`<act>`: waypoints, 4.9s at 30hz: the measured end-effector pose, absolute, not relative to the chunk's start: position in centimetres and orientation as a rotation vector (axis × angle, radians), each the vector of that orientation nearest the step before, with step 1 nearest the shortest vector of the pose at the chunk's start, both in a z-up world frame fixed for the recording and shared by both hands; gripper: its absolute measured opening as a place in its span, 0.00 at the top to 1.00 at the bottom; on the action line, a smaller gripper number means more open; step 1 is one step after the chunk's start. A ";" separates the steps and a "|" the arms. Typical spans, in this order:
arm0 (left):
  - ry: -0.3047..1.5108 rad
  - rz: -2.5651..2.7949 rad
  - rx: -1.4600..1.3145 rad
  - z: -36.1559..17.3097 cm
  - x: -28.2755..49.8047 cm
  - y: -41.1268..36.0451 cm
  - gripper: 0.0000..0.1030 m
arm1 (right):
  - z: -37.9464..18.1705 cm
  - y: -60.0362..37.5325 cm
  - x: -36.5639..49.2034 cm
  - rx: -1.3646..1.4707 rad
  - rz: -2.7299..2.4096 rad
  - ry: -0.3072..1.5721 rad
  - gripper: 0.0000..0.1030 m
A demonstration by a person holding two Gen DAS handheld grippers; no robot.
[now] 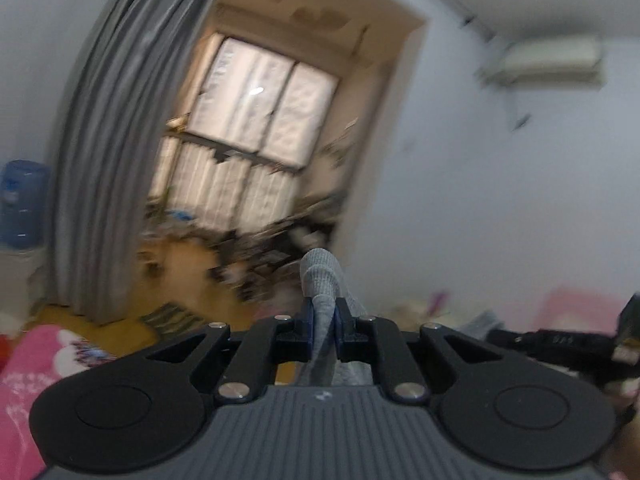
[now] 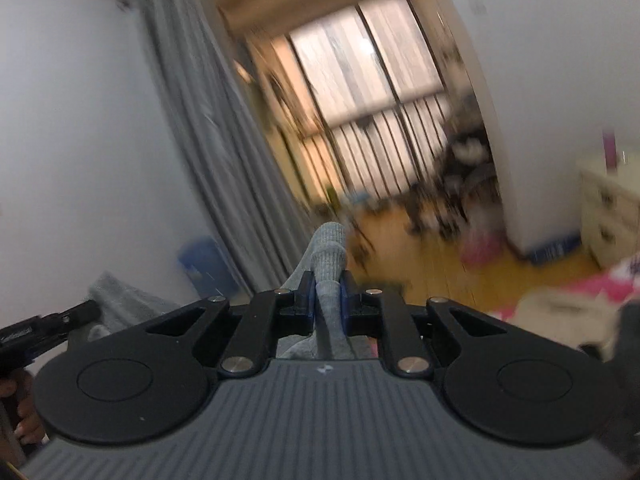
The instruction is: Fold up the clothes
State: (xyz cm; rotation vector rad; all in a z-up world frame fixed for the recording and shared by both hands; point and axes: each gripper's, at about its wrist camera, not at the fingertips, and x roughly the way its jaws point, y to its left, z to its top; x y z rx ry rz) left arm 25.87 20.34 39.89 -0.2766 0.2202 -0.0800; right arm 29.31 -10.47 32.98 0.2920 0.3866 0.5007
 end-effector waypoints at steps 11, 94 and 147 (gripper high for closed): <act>0.654 0.243 -0.157 14.8 44.8 26.4 0.85 | 9.7 3.1 47.4 0.162 0.413 0.864 0.58; 0.963 0.034 -0.283 13.3 -22.0 11.8 0.43 | -2.4 -12.3 -15.5 0.216 0.729 1.141 0.24; 1.006 0.138 -0.495 15.4 -27.5 15.2 1.00 | -1.7 -12.9 -20.5 0.232 0.829 1.116 0.90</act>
